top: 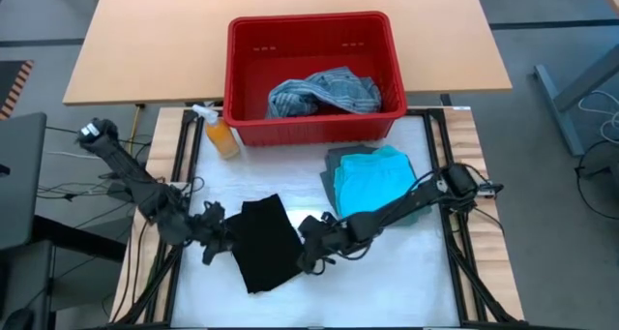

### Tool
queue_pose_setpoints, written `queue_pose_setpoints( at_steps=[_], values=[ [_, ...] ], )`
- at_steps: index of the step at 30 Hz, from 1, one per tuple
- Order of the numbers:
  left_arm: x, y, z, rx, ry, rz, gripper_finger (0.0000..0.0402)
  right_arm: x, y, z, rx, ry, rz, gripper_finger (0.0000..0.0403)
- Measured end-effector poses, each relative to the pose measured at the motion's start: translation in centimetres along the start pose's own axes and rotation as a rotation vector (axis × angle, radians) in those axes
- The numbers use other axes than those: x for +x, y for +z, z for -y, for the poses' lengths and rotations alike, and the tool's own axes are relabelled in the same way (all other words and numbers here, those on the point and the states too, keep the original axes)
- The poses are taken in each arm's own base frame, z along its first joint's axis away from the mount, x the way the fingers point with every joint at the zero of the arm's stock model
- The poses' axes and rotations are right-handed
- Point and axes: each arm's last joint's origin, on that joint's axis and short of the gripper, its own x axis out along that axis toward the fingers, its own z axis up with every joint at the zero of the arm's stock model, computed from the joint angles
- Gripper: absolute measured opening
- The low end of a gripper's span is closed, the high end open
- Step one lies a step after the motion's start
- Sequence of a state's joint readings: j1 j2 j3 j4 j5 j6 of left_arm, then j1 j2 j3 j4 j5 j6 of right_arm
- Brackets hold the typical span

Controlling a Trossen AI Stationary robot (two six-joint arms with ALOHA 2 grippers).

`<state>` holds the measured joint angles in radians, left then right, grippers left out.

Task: Fold Laundry from Bin
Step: Fold the black shirt

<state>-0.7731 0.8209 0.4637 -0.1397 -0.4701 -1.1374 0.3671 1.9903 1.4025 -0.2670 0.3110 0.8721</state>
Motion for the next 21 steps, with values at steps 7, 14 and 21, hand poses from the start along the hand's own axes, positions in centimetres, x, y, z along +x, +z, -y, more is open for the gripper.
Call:
queue_pose_setpoints(
  at_steps=[7,14,21],
  values=[
    [1.3,-2.5,1.0,0.037,0.035,0.096,0.0128,-0.1,-1.4,1.7,0.108,0.192,0.090,0.0260],
    [3.3,-2.8,-0.1,-0.023,0.142,0.133,0.0193,0.3,-1.6,2.1,0.098,0.187,0.059,0.0261],
    [4.2,-0.9,-0.6,-0.049,0.143,0.051,0.0285,0.6,-1.2,2.8,0.087,0.179,0.041,0.0261]
  ],
)
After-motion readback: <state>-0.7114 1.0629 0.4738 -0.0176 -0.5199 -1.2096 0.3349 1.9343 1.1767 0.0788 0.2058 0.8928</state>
